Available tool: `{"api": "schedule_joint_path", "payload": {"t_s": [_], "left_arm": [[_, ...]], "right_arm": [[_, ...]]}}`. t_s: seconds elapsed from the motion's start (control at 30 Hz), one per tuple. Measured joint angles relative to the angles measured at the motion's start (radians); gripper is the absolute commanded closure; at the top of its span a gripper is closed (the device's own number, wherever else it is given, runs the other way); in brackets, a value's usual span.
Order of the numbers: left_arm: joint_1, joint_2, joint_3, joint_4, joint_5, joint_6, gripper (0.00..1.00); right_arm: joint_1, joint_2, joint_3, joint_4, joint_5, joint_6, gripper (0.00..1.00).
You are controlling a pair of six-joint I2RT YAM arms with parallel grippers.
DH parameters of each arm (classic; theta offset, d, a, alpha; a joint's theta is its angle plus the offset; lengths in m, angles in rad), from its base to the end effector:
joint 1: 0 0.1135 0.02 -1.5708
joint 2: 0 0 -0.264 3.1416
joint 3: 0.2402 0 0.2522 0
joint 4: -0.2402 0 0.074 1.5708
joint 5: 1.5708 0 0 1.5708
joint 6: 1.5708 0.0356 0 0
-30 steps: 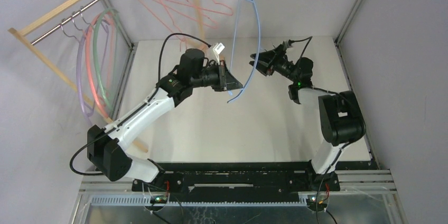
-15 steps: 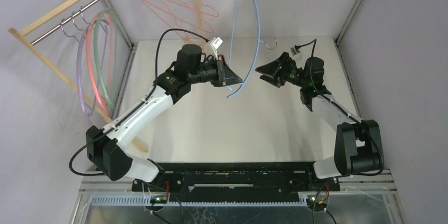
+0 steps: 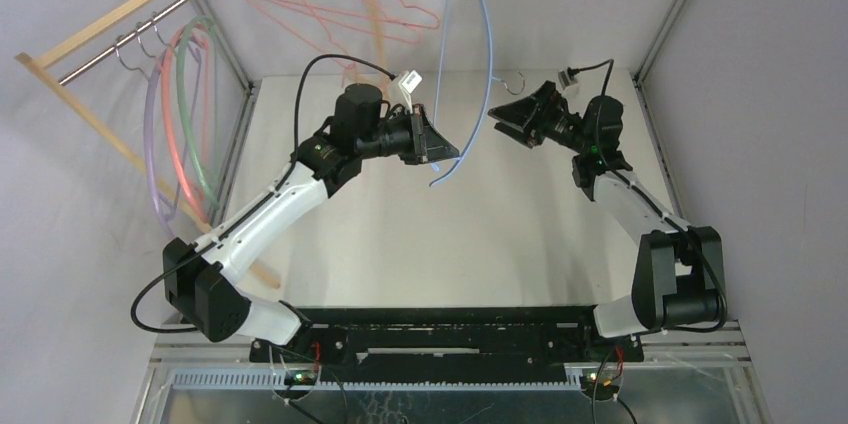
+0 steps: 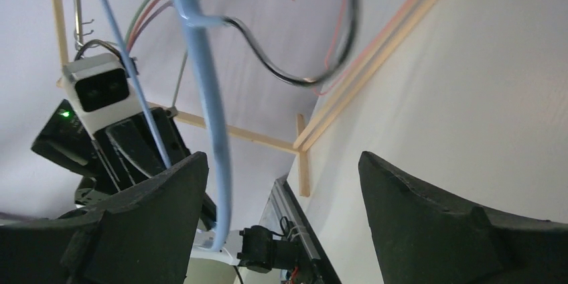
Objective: Organize the hangers
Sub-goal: Pick up the hanger at the center of the board.
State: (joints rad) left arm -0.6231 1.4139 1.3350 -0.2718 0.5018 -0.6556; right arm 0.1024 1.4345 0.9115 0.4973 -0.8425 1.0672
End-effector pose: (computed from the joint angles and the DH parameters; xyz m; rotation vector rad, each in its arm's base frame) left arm 0.2551 -0.2044 0.3786 0.3393 2.0885 -1.2970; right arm 0.3196 0.0595 0.3022 0.1292 1.8255 1.5290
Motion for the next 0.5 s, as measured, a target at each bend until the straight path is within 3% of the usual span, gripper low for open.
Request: {"api": "schedule_joint_path", "payload": {"t_s": [0.33, 0.43, 0.5], "left_arm": [[0.0, 0.0, 0.0, 0.0, 0.003, 0.0, 1.0], [0.0, 0.0, 0.0, 0.0, 0.008, 0.0, 1.0], [0.0, 0.0, -0.002, 0.002, 0.009, 0.0, 1.0]], "right_arm": [[0.043, -0.008, 0.048, 0.036, -0.002, 0.022, 0.12], [0.062, 0.029, 0.084, 0.063, -0.006, 0.037, 0.16], [0.069, 0.072, 0.126, 0.098, -0.005, 0.051, 0.25]]}}
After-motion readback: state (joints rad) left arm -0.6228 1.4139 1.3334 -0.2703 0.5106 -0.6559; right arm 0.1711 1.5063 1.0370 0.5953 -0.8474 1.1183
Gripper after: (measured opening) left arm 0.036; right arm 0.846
